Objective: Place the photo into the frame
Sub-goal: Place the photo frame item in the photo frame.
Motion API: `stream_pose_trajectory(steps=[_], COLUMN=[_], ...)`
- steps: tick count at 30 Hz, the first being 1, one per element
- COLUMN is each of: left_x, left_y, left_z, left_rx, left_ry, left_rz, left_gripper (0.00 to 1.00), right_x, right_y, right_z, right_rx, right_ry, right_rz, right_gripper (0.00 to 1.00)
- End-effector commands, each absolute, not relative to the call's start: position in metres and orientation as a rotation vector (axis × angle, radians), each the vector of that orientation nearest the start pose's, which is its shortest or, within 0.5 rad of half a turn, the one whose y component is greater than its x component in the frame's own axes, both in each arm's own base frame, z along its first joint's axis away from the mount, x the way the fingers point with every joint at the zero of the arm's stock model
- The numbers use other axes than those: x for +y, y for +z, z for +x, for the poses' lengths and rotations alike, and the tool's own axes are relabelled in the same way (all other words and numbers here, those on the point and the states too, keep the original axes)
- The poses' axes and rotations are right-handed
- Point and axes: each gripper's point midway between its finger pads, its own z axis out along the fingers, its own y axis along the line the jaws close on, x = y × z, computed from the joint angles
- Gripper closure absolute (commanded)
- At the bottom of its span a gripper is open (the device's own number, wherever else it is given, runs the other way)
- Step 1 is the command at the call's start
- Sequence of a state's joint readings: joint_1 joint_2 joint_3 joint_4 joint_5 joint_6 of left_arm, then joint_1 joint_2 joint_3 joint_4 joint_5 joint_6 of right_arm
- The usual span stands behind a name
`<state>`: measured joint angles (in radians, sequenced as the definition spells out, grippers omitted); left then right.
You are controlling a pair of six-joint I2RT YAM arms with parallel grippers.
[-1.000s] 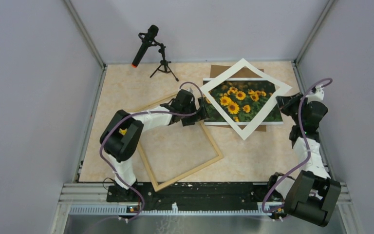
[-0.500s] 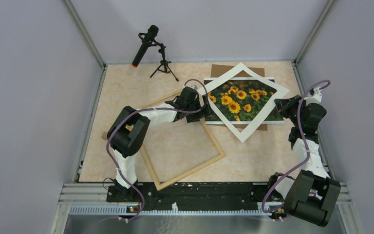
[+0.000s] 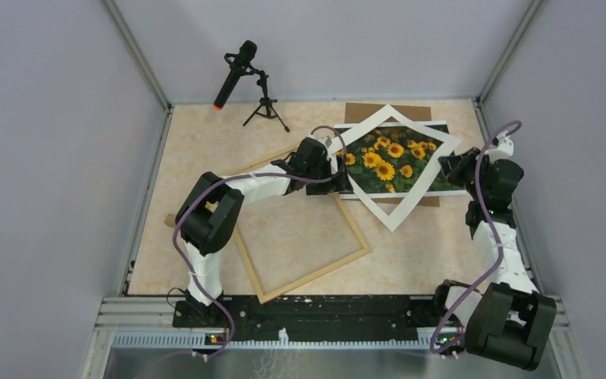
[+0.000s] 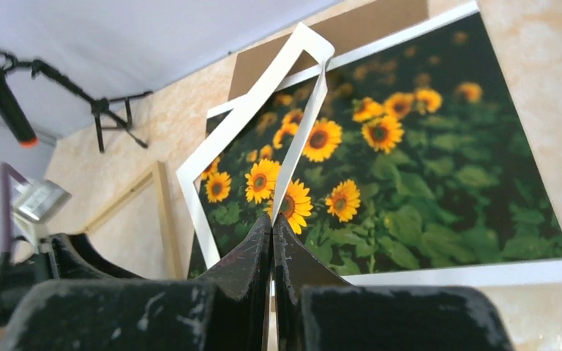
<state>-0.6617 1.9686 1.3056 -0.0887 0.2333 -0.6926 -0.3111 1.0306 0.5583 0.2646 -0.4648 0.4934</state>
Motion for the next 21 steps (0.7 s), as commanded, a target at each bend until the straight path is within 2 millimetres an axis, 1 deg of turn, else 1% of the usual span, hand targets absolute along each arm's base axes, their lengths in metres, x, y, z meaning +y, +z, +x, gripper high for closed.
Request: stream_pose_trajectory(steps=[1,5,6,7,8,9,11,12,13,15,16,17,18,19,20,21], left_x=[-0.340,-0.296,-0.282,-0.269,-0.254,-0.239,-0.202,-0.183,-0.159,-0.121,-0.107,-0.097,-0.091,-0.086,-0.082,-0.079], left_y=[0.147,0.210,0.237,0.254,0.273,0.290,0.329,0.351,0.371,0.410,0.429,0.445,0.462,0.473,0.482,0.487], left_z=[0.342,0.320,0.312,0.307,0.301,0.297,0.289,0.282,0.277,0.261,0.252,0.243,0.236,0.231,0.226,0.224], left_rx=[2.353,2.243,2.184,2.145,2.095,2.044,1.919,1.851,1.781,1.647,1.578,1.515,1.450,1.410,1.380,1.366], left_ry=[-0.952,-0.861,-0.837,-0.792,-0.748,-0.703,-0.601,-0.562,-0.499,-0.446,-0.442,-0.449,-0.465,-0.473,-0.480,-0.481], left_rz=[0.250,0.300,0.303,0.292,0.273,0.244,0.156,0.110,0.033,-0.088,-0.125,-0.145,-0.157,-0.159,-0.165,-0.179], left_gripper=[0.02,0.02,0.02,0.02,0.02,0.02,0.02,0.02,0.02,0.02,0.02,0.02,0.02,0.02,0.02,0.02], right_x=[0.005,0.032,0.045,0.056,0.074,0.087,0.116,0.128,0.144,0.178,0.198,0.217,0.236,0.253,0.271,0.288], right_y=[0.264,0.308,0.321,0.336,0.348,0.361,0.383,0.390,0.400,0.411,0.409,0.403,0.392,0.378,0.362,0.346], right_z=[0.367,0.368,0.366,0.365,0.362,0.360,0.355,0.350,0.344,0.330,0.322,0.314,0.306,0.296,0.284,0.272], right_rx=[1.662,1.604,1.578,1.544,1.514,1.485,1.448,1.439,1.410,1.340,1.319,1.303,1.298,1.299,1.292,1.278], right_ry=[0.413,0.331,0.328,0.317,0.311,0.289,0.267,0.261,0.260,0.264,0.276,0.285,0.294,0.298,0.294,0.283], right_rz=[0.131,-0.073,-0.132,-0.200,-0.279,-0.348,-0.469,-0.519,-0.579,-0.712,-0.789,-0.877,-0.961,-1.038,-1.114,-1.178], right_gripper=[1.00,1.00,1.00,1.00,1.00,1.00,1.00,1.00,1.00,1.00,1.00,1.00,1.00,1.00,1.00,1.00])
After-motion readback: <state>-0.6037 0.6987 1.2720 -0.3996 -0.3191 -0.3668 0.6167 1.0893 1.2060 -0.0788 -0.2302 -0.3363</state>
